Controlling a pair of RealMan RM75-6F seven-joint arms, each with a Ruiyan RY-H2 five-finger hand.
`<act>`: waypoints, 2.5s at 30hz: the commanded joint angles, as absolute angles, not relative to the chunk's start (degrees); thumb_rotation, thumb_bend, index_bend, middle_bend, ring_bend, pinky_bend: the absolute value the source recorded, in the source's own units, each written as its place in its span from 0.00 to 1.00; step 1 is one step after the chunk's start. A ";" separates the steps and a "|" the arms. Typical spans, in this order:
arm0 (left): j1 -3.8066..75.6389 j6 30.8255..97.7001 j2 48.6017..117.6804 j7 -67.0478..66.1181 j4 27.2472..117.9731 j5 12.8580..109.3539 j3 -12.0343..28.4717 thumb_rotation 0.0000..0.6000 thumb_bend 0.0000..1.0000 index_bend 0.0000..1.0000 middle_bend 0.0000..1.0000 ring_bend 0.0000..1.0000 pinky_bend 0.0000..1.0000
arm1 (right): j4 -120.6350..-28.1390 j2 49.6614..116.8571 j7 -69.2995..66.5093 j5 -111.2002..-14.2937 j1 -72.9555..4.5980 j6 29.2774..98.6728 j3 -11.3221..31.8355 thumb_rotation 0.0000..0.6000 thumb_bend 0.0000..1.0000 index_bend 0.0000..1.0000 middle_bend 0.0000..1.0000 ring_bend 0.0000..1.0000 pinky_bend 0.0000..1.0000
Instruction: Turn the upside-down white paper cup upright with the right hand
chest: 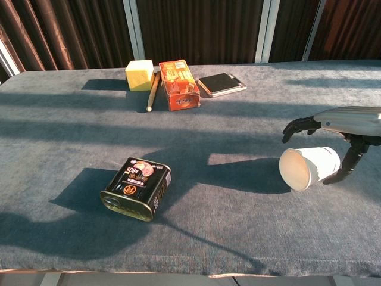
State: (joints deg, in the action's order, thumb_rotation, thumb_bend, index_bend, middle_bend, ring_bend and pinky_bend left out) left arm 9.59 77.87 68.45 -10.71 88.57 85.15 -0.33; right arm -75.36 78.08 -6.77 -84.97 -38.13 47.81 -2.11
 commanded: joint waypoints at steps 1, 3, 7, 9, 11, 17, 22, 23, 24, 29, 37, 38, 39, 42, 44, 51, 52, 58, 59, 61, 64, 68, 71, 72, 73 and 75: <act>9.58 77.86 68.40 -10.64 88.59 85.21 -0.39 1.00 0.41 0.09 0.01 0.00 0.20 | -78.68 78.40 0.86 -79.99 -39.01 44.89 -0.50 1.00 0.17 0.46 0.30 0.27 0.38; 9.58 77.84 68.39 -10.66 88.59 85.27 -0.43 1.00 0.41 0.09 0.01 0.00 0.20 | -78.54 79.13 2.54 -79.40 -38.73 45.45 -0.29 1.00 0.17 0.51 0.34 0.32 0.43; 9.61 77.77 68.43 -10.82 88.61 85.30 -0.46 1.00 0.41 0.09 0.01 0.00 0.20 | -77.54 80.52 3.85 -79.46 -38.04 46.95 -0.20 1.00 0.17 0.57 0.39 0.38 0.49; 9.60 77.78 68.44 -10.92 88.62 85.32 -0.49 1.00 0.41 0.09 0.01 0.00 0.20 | -76.66 81.27 3.42 -80.06 -37.67 47.94 -0.17 1.00 0.17 0.57 0.39 0.38 0.49; 9.61 77.72 68.45 -10.97 88.63 85.30 -0.50 1.00 0.41 0.09 0.01 0.00 0.20 | -75.71 81.89 2.56 -80.94 -37.37 48.94 -0.20 1.00 0.17 0.57 0.39 0.39 0.50; 9.61 77.69 68.42 -10.98 88.70 85.24 -0.49 1.00 0.41 0.09 0.01 0.00 0.20 | -72.63 84.32 -4.64 -84.34 -35.64 54.37 0.05 1.00 0.17 0.65 0.46 0.46 0.57; 9.63 77.61 68.47 -11.11 88.67 85.18 -0.48 1.00 0.41 0.09 0.01 0.00 0.20 | -64.96 87.58 -28.73 -91.56 -35.18 60.33 -1.54 1.00 0.17 0.66 0.47 0.47 0.57; 9.65 77.56 68.49 -11.16 88.66 85.13 -0.47 1.00 0.41 0.09 0.01 0.00 0.20 | -63.42 88.05 -34.09 -92.81 -35.37 61.16 -2.05 1.00 0.17 0.65 0.47 0.47 0.57; 9.65 77.52 68.50 -11.24 88.68 85.08 -0.47 1.00 0.41 0.09 0.01 0.00 0.20 | -61.35 88.59 -41.22 -94.44 -35.73 62.18 -2.83 1.00 0.17 0.65 0.47 0.47 0.57; 9.72 77.32 68.58 -11.56 88.66 84.94 -0.47 1.00 0.41 0.09 0.01 0.00 0.20 | -52.90 90.84 -62.20 -99.34 -37.21 65.50 -5.99 1.00 0.17 0.65 0.47 0.47 0.57; 9.75 77.19 68.67 -12.07 88.72 84.75 -0.46 1.00 0.41 0.09 0.01 0.00 0.20 | -42.77 94.63 -77.49 -101.99 -38.45 66.22 -9.64 1.00 0.17 0.63 0.47 0.46 0.57; 9.75 77.20 68.66 -12.06 88.73 84.73 -0.46 1.00 0.41 0.09 0.01 0.00 0.20 | -41.93 95.02 -77.72 -102.07 -38.45 66.13 -9.89 1.00 0.17 0.63 0.47 0.45 0.56; 9.75 77.19 68.67 -12.04 88.73 84.68 -0.43 1.00 0.41 0.09 0.01 0.00 0.20 | -41.06 95.40 -78.02 -102.20 -38.47 66.06 -10.21 1.00 0.17 0.62 0.47 0.44 0.56; 9.72 77.22 68.67 -12.08 88.74 84.64 -0.43 1.00 0.41 0.09 0.01 0.00 0.20 | -39.60 96.02 -78.27 -102.41 -38.45 66.18 -10.82 1.00 0.17 0.61 0.47 0.41 0.53; 9.72 77.26 68.66 -12.11 88.76 84.70 -0.45 1.00 0.41 0.09 0.01 0.00 0.20 | -39.01 96.20 -77.99 -102.56 -38.46 66.20 -11.17 1.00 0.17 0.61 0.47 0.39 0.52; 9.66 77.38 68.65 -12.10 88.81 84.67 -0.42 1.00 0.41 0.09 0.01 0.00 0.20 | -38.57 96.12 -76.59 -102.38 -38.32 66.50 -11.79 1.00 0.17 0.60 0.44 0.36 0.48; 9.65 77.41 68.64 -12.09 88.82 84.69 -0.43 1.00 0.41 0.09 0.01 0.00 0.20 | -38.59 96.09 -76.39 -102.32 -38.27 66.57 -11.81 1.00 0.17 0.60 0.44 0.36 0.48; 9.61 77.50 68.68 -12.14 88.80 84.71 -0.43 1.00 0.41 0.09 0.01 0.00 0.20 | -38.70 95.76 -74.90 -102.11 -38.11 66.70 -12.13 1.00 0.17 0.59 0.41 0.33 0.45; 9.60 77.52 68.69 -12.17 88.81 84.70 -0.43 1.00 0.41 0.09 0.01 0.00 0.20 | -38.63 95.78 -74.48 -102.06 -38.06 66.72 -12.12 1.00 0.17 0.58 0.41 0.33 0.45; 9.60 77.54 68.70 -12.24 88.83 84.68 -0.40 1.00 0.41 0.09 0.01 0.00 0.20 | -38.38 95.96 -73.19 -102.01 -37.78 66.92 -12.20 1.00 0.17 0.58 0.41 0.32 0.45; 9.58 77.55 68.71 -12.28 88.83 84.68 -0.42 1.00 0.41 0.09 0.01 0.00 0.20 | -38.04 96.37 -71.95 -101.86 -37.36 67.21 -12.24 1.00 0.17 0.57 0.40 0.32 0.44; 9.55 77.62 68.71 -12.26 88.82 84.66 -0.39 1.00 0.41 0.09 0.01 0.00 0.20 | -37.87 96.41 -71.81 -102.02 -37.19 67.41 -12.63 1.00 0.17 0.57 0.39 0.30 0.43; 9.53 77.65 68.67 -12.16 88.84 84.65 -0.37 1.00 0.41 0.09 0.01 0.00 0.20 | -37.91 96.14 -71.61 -102.05 -37.08 67.64 -12.80 1.00 0.17 0.57 0.38 0.29 0.41; 9.52 77.67 68.66 -12.14 88.84 84.65 -0.36 1.00 0.41 0.09 0.01 0.00 0.20 | -37.99 96.00 -71.51 -101.99 -37.02 67.80 -12.78 1.00 0.17 0.57 0.37 0.29 0.41; 9.52 77.67 68.66 -12.12 88.85 84.65 -0.36 1.00 0.41 0.09 0.01 0.00 0.20 | -38.06 95.88 -71.33 -101.96 -36.94 67.95 -12.78 1.00 0.17 0.57 0.37 0.29 0.41; 9.51 77.71 68.67 -12.13 88.85 84.64 -0.35 1.00 0.41 0.09 0.01 0.00 0.20 | -38.25 95.57 -70.73 -101.92 -36.76 68.30 -12.79 1.00 0.17 0.57 0.37 0.28 0.41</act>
